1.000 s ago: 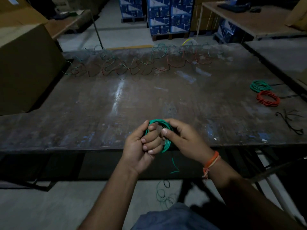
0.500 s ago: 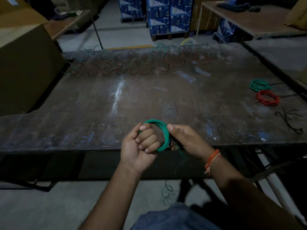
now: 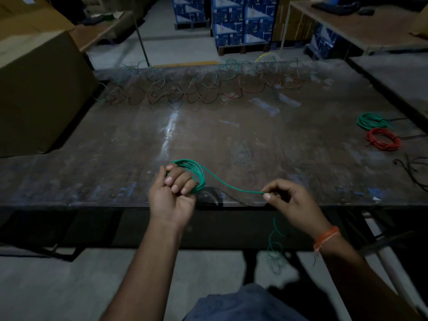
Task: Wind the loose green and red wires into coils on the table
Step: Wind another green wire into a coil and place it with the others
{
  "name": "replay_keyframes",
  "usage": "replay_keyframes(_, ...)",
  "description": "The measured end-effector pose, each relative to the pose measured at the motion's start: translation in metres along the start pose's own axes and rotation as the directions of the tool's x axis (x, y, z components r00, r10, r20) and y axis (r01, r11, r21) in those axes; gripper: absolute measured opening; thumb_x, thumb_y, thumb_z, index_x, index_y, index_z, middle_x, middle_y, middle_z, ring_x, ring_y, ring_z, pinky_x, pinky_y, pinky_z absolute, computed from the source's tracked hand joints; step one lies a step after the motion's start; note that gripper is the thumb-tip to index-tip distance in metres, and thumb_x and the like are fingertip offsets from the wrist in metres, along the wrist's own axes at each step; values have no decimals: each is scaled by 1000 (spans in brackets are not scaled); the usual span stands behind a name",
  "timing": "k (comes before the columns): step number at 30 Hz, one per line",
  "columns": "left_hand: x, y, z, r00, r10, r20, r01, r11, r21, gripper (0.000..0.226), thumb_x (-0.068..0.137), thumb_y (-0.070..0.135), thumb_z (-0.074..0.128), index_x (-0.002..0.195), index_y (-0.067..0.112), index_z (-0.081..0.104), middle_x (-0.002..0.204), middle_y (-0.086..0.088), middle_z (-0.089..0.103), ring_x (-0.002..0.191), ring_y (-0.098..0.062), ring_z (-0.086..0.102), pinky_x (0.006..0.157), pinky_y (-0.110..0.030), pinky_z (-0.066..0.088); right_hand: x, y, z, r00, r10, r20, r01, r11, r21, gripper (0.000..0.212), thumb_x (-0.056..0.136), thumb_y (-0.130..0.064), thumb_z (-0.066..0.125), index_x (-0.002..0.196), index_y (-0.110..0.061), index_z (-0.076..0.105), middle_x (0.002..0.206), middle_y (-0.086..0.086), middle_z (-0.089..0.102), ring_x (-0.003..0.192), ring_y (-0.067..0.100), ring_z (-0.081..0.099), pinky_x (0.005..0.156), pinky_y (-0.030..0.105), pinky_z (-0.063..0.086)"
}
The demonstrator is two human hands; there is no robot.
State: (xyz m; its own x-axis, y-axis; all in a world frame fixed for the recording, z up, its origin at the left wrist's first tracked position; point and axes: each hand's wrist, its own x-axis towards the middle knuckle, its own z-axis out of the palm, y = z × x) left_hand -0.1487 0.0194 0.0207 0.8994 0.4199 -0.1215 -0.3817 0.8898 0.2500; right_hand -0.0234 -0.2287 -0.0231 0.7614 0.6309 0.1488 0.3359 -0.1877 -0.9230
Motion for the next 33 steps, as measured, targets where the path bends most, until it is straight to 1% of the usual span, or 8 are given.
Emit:
replay_keyframes(4,1,-20,4,992,72,-104,-45,970,241,34,107,34,29,81,20,45,57,9,44,44,-4,40,45,-17,36,-1,-36,10,982,-174,71,181,977,-110,5,88,-17,72,91,-20,75,86,-3,70,84,18,67,75,39,54)
replay_keyframes(7,-2,-40,7,981,143,-131,-67,884,462,32,107,32,33,82,17,45,56,0,55,44,-10,50,45,-19,44,3,-67,18,949,-288,130,305,944,-128,5,89,-16,72,91,-19,76,84,-1,67,81,16,65,72,35,51)
replay_keyframes(11,-11,-56,9,979,198,-52,-81,611,788,33,108,28,34,87,6,47,55,-8,53,41,-16,49,41,-22,41,13,-91,24,916,-368,160,391,909,-147,9,89,-10,75,94,-18,78,83,-2,62,76,13,61,68,22,46)
replay_keyframes(14,-15,-59,14,996,89,24,-64,480,875,35,108,25,33,83,5,47,52,0,39,42,-10,32,40,-19,27,25,-100,25,902,-397,172,423,892,-159,11,90,-9,74,98,-15,77,84,-1,63,77,13,61,69,27,48)
replay_keyframes(21,-22,-56,26,983,-179,-35,148,669,728,33,99,38,39,77,15,48,49,6,25,38,-6,17,43,-17,14,44,-93,26,923,-373,96,382,919,-98,13,89,-5,72,99,-12,75,91,0,65,89,13,64,77,28,52)
replay_keyframes(25,-25,-52,29,955,-292,51,203,769,607,29,98,35,40,76,16,45,49,9,25,36,-3,18,39,-15,12,45,-71,35,966,-253,58,258,960,-106,19,98,-31,60,100,-16,71,94,2,64,93,12,62,85,34,51)
replay_keyframes(28,-25,-53,29,944,-320,79,235,820,522,33,101,34,37,75,17,48,48,10,26,35,-1,21,36,-15,14,35,-61,45,991,-106,81,106,994,9,40,102,-50,43,88,-18,65,81,-6,63,79,6,59,79,46,51)
replay_keyframes(33,-25,-58,35,945,-324,39,256,811,526,33,101,36,37,76,16,46,47,10,26,34,-1,21,35,-16,16,27,-59,59,999,27,-44,-17,981,195,64,95,-70,42,87,-10,61,68,18,54,64,20,51,59,48,44)
